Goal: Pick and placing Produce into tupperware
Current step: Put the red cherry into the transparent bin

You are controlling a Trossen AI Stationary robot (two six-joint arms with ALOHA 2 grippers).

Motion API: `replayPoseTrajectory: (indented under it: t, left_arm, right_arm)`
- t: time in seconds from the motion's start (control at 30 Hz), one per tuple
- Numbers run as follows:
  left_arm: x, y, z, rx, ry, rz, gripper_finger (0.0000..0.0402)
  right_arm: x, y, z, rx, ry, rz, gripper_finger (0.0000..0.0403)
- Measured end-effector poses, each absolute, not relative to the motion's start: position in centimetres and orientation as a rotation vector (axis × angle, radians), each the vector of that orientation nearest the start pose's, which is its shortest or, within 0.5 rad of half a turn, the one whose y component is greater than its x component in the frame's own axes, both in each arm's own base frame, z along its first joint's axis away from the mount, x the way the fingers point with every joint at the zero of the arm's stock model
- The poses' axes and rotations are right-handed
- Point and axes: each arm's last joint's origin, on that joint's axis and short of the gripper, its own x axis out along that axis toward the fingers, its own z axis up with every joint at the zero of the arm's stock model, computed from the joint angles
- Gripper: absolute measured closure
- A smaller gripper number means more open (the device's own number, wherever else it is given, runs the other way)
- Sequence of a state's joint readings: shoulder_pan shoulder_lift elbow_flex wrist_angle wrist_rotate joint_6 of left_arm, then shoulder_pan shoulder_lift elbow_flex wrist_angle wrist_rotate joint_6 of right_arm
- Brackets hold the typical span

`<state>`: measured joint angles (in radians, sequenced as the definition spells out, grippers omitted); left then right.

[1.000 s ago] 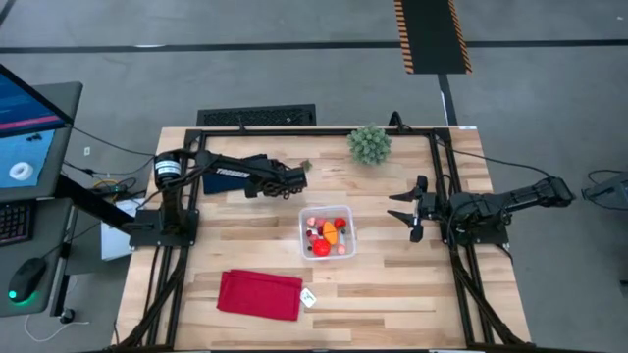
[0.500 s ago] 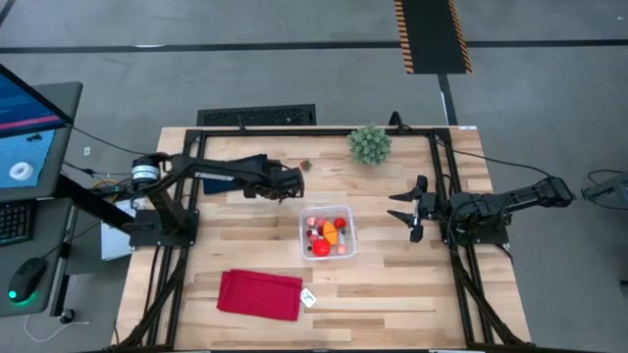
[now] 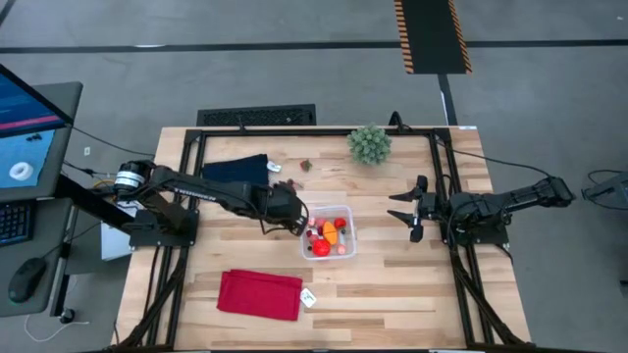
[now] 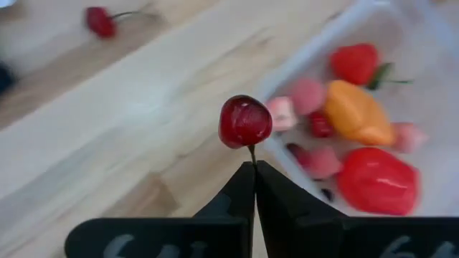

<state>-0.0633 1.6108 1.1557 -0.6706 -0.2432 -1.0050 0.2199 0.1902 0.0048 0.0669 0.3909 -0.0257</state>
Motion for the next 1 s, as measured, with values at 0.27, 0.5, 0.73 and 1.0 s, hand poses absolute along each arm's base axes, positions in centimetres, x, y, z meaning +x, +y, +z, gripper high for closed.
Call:
replayPoseTrajectory:
  t: [0.27, 0.5, 0.73, 1.0]
  left_arm:
    - [32.3, -4.5, 23.1, -0.635, 0.923, 0.474, 0.0401]
    - [32.9, -5.8, 22.6, -0.536, 0.902, 0.415, 0.0401]
    - [34.0, -5.9, 21.4, -0.360, 0.910, 0.326, 0.0401]
    - [34.8, -5.7, 20.7, -0.376, 0.901, 0.299, 0.0401]
  right_arm:
    - [10.6, 1.2, 15.6, -0.061, 0.115, -0.169, 0.0179]
    - [10.6, 1.2, 15.6, -0.062, 0.116, -0.169, 0.0179]
    - [10.7, 1.2, 15.6, -0.063, 0.119, -0.170, 0.0179]
    - [10.8, 1.3, 15.4, -0.069, 0.139, -0.170, 0.0179]
